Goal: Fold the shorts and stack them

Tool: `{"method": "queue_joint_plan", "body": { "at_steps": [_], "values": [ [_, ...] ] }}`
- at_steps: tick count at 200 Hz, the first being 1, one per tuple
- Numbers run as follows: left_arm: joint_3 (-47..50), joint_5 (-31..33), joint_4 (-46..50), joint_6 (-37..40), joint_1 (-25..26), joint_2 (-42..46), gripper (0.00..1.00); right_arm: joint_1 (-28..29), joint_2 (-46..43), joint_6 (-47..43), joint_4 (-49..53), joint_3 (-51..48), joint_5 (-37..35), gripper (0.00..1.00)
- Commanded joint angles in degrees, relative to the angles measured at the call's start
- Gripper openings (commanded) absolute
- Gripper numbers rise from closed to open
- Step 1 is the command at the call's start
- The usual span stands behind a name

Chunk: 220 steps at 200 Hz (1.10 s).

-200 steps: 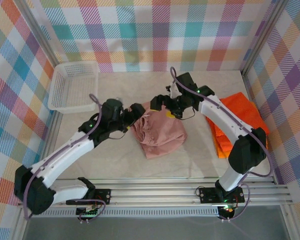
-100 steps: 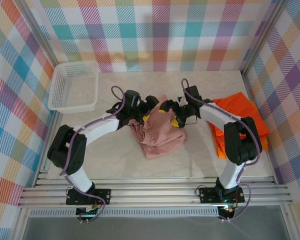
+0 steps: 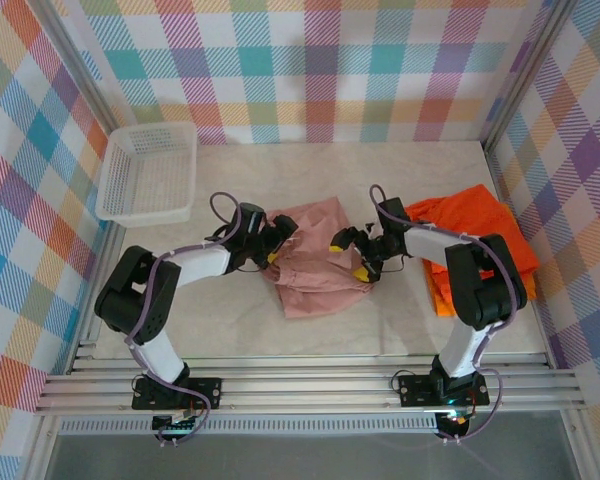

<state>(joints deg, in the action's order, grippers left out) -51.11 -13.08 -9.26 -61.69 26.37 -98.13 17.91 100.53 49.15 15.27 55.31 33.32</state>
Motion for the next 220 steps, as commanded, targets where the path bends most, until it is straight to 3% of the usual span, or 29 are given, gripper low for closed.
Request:
{"method": "queue_joint_plan", "body": {
  "at_steps": [1, 55, 69, 86, 117, 145, 179, 220],
  "values": [
    [2.5, 3.3, 5.8, 4.2, -2.9, 1.5, 0.95, -0.9, -2.0, -3.6, 2.7, -1.4, -0.4, 0.99],
    [-6.0, 4.8, 22.6, 12.3, -5.2, 13.3, 0.95, 0.6, -7.8, -7.2, 5.3, 3.0, 0.9, 0.99],
    [-7.7, 4.8, 25.6, 13.8, -5.2, 15.6, 0.94, 3.9, -10.9, -10.7, 7.8, 5.8, -3.3, 0.98],
    [-9.9, 7.0, 32.2, 15.5, -5.4, 16.4, 0.87, 10.6, -13.0, -17.6, 13.8, 10.9, -13.4, 0.98],
    [-13.1, 3.9, 37.0, 17.0, -6.0, 12.0, 0.73, 23.4, -9.6, -24.1, 22.8, 20.3, -32.0, 0.89],
    [-14.4, 0.3, 36.1, 15.8, -6.0, 6.3, 0.68, 31.9, -3.2, -23.4, 26.4, 26.1, -40.8, 0.81],
    [-15.8, -1.9, 34.2, 15.2, -6.0, 0.3, 0.65, 37.3, 4.6, -19.4, 27.6, 31.2, -42.9, 0.74],
    [-17.4, -2.8, 33.0, 14.6, -6.0, -5.1, 0.58, 39.1, 10.2, -14.8, 28.1, 33.5, -44.8, 0.67]
  ]
}}
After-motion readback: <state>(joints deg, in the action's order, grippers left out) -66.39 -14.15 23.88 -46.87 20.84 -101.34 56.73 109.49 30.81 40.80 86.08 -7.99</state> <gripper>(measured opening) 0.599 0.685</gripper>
